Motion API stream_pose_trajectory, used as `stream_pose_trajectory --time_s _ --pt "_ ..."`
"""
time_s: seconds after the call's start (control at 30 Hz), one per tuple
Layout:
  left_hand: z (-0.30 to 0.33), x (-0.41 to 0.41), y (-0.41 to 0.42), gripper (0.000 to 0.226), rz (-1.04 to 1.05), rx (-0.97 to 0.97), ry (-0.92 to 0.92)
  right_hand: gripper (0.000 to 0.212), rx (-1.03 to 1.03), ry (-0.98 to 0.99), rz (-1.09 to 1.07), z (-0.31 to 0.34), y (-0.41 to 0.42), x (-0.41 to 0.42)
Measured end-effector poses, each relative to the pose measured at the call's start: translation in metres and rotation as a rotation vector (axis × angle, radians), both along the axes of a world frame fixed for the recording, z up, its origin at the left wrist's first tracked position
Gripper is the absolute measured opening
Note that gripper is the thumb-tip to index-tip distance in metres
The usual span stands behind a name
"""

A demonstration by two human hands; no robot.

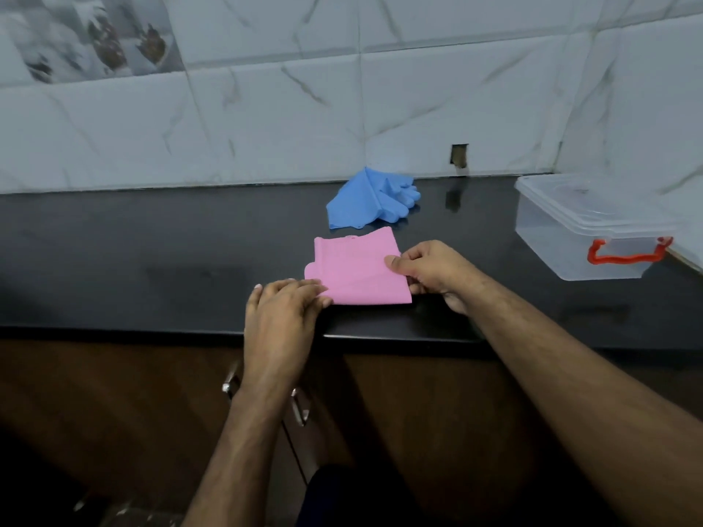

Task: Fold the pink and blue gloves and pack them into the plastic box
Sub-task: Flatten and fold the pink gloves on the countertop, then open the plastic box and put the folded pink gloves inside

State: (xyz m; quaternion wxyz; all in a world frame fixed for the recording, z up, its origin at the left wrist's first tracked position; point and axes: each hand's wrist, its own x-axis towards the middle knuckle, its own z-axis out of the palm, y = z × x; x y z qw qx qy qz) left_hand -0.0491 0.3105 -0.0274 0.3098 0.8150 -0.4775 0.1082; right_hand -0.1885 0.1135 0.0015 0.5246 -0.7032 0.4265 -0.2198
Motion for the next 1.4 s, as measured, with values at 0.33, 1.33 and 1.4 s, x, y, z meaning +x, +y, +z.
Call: stream_pose_trajectory --time_s 0.33,1.33,1.4 --pt "-0.013 -0.01 -0.003 0.039 0.002 -0.017 0.007 0.038 -0.268 0.02 -0.124 -0.017 0.006 0.006" --pt "0.002 -0.183 -0.205 0.053 -0.417 0.009 0.54 0.05 -0.861 0.109 -0.558 -0.039 0.011 -0.194" --pt "0.003 -0.185 -0.226 0.057 -0.381 -0.079 0.688 0.06 -0.863 0.088 -0.549 -0.038 0.008 -0.197"
